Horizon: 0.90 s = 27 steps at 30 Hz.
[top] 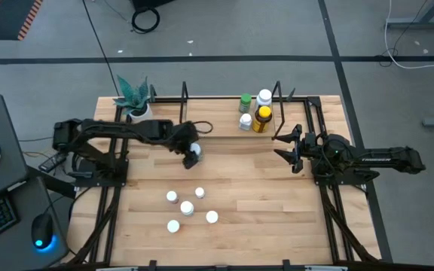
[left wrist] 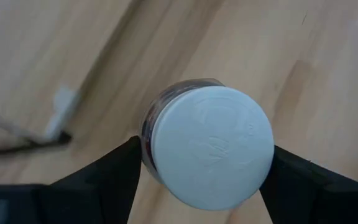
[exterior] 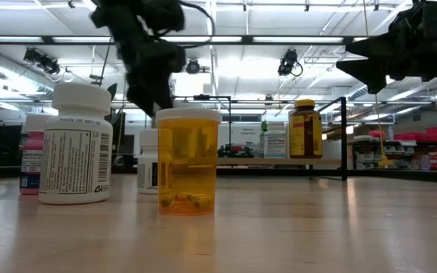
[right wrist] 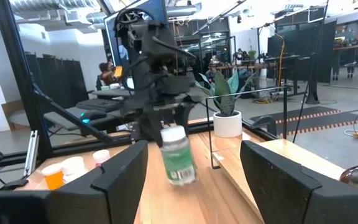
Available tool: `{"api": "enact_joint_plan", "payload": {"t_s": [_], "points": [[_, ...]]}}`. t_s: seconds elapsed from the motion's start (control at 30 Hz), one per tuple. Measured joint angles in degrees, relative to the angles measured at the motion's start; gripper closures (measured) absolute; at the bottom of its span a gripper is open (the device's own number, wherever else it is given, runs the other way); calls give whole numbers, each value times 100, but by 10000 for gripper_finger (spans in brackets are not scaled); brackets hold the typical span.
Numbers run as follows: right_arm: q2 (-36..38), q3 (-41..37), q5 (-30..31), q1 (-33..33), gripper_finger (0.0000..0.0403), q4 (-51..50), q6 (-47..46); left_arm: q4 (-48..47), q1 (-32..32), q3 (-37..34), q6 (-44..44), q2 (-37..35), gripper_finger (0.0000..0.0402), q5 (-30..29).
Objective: Pick and place medicine bottles onto shelf by color
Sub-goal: Put the green white medicine bottle on the shelf
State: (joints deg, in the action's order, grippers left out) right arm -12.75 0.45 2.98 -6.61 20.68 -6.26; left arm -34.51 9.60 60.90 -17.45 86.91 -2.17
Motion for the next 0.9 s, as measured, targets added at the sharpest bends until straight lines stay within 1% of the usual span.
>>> {"api": "enact_joint_plan", "payload": {"t_s": [0.17,0.3,0.47,0.57,0.83,0.9], "points": [[-9,-2,0,0,138,53,0,-267,177,891,430,846,122,202],[-9,-2,0,0,138,60,-2,-720,293,1603,643,1262,122,354],[-9,-2,0,0,138,55,0,-872,448,2224,822,1359,122,376],[-9,-2,0,0,138,69,0,-916,645,2519,934,1359,122,368],[-9,-2,0,0,138,67,0,-1012,1408,3126,1285,1608,122,374],[-17,-2,0,0,138,77,0,-1286,1607,3310,1387,1740,122,379]]}}
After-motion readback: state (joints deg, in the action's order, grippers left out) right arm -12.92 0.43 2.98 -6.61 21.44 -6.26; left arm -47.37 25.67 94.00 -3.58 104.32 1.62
